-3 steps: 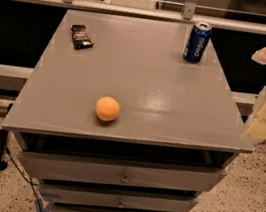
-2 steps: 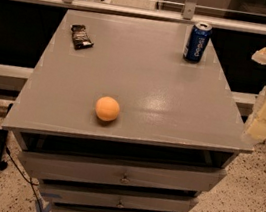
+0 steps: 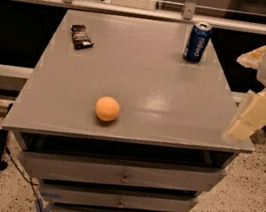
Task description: Pick orange
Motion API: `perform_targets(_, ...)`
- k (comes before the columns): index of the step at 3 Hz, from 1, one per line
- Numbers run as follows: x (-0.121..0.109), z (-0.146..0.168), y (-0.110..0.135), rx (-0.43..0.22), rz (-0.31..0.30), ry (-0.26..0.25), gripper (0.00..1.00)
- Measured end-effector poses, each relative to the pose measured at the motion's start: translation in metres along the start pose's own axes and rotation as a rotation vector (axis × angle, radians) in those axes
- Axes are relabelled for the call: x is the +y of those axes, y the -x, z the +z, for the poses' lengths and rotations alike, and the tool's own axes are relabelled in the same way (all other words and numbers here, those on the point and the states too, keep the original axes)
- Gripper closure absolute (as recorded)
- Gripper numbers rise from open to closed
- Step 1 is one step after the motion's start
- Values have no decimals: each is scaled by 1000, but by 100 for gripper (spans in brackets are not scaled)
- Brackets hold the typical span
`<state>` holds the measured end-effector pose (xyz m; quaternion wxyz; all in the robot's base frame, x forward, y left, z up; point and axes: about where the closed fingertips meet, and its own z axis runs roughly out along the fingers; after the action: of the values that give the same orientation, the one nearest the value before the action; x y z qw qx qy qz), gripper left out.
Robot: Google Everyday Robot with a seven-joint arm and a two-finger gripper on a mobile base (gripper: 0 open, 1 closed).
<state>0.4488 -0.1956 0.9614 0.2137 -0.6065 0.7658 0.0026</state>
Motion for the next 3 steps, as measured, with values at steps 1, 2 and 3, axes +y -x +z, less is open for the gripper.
perform_targets(1, 2, 46, 21, -181, -3, 34, 0)
perform_targets(2, 2, 86, 53, -376, 16, 74, 0)
perform_targets(3, 2, 103, 70, -474, 25, 93, 0)
